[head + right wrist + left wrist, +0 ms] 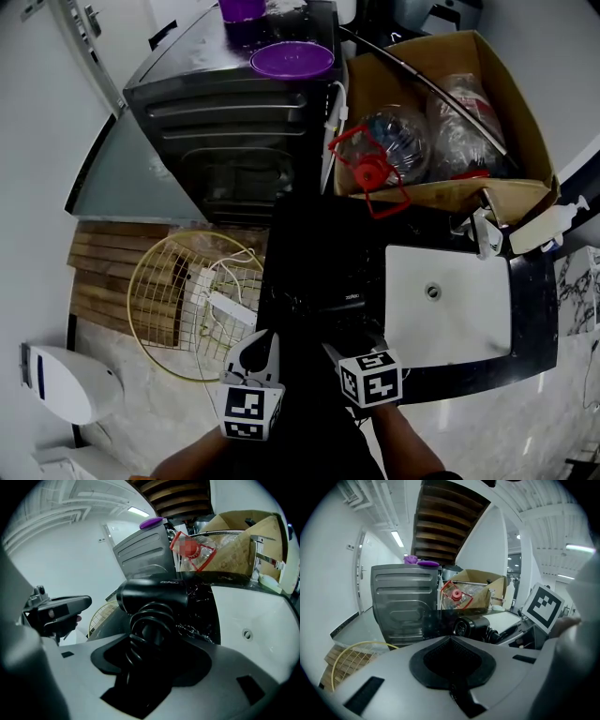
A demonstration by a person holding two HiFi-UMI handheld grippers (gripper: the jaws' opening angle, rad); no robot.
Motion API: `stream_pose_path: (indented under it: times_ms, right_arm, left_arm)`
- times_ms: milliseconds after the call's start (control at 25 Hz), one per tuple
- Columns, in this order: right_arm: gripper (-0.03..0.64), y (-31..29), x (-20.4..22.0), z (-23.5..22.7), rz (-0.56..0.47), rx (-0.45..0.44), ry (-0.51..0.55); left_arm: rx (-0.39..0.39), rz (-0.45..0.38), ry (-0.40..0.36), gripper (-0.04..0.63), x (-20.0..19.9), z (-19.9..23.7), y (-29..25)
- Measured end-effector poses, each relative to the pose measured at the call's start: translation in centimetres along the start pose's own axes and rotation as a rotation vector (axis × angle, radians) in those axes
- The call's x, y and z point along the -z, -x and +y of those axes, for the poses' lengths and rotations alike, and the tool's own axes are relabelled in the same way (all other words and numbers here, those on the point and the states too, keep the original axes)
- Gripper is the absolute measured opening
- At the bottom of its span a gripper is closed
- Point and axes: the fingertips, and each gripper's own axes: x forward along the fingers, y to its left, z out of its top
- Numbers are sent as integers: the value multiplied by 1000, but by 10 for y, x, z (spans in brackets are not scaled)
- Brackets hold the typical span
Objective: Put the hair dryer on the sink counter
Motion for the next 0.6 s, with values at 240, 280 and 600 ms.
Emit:
stream_pose_path:
  times_ms: [240,280,600]
  right_arm:
    - [273,-6,4,3,19,51,11]
    - [273,-6,4,3,21,61,14]
    - [281,-9,3,5,7,115,32]
  left_arm:
    - [9,-5,-7,8,-1,-1,1]
    - [10,-7,-7,8,-1,-2,1]
    - [6,-22,-2,8,3,2,13]
